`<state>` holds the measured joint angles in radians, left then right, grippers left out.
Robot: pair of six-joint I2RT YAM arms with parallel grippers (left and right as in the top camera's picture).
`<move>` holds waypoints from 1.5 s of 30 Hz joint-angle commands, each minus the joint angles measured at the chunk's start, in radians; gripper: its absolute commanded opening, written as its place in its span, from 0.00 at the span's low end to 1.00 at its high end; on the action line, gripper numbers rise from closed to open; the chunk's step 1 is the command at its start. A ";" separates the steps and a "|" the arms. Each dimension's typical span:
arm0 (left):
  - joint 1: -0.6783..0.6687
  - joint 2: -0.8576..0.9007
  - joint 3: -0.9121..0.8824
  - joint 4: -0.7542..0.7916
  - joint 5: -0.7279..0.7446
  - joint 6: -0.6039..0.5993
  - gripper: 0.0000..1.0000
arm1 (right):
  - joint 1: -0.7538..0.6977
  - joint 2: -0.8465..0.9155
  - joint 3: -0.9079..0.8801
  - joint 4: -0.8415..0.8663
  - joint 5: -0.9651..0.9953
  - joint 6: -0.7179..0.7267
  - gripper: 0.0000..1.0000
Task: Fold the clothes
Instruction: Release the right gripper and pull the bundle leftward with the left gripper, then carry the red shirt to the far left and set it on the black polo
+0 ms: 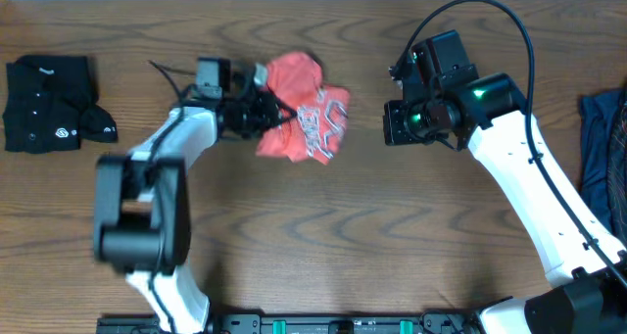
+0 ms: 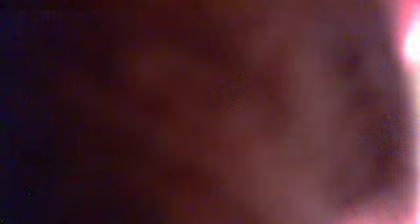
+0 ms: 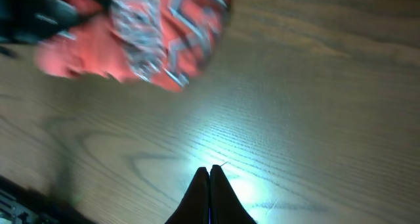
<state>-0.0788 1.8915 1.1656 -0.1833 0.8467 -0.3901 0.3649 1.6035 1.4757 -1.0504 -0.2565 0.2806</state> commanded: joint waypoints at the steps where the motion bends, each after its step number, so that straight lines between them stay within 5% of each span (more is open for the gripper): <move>1: 0.016 -0.158 0.010 0.005 -0.149 -0.001 0.06 | -0.005 0.002 0.002 -0.009 0.017 -0.009 0.01; 9: 0.104 -0.296 0.023 -0.002 -0.299 -0.003 0.06 | -0.004 0.002 0.002 -0.056 0.017 -0.009 0.01; 28: 0.641 -0.291 0.127 0.072 -0.278 -0.054 0.06 | 0.093 0.002 0.002 -0.140 0.013 -0.023 0.01; 32: 0.747 -0.250 0.129 0.164 -0.172 -0.106 0.06 | 0.122 0.002 0.002 -0.148 -0.003 -0.023 0.01; 37: 0.840 -0.091 0.133 0.469 0.102 -0.307 0.06 | 0.151 0.002 0.002 -0.158 -0.035 -0.023 0.01; 41: 0.868 0.067 0.162 0.676 0.197 -0.493 0.06 | 0.166 0.002 0.002 -0.178 -0.042 -0.023 0.01; 45: 0.871 0.204 0.241 0.746 0.255 -0.552 0.06 | 0.166 0.002 0.002 -0.201 -0.071 -0.023 0.01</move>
<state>0.7898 2.0315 1.3258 0.5323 0.9760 -0.8295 0.5228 1.6035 1.4754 -1.2438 -0.2932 0.2729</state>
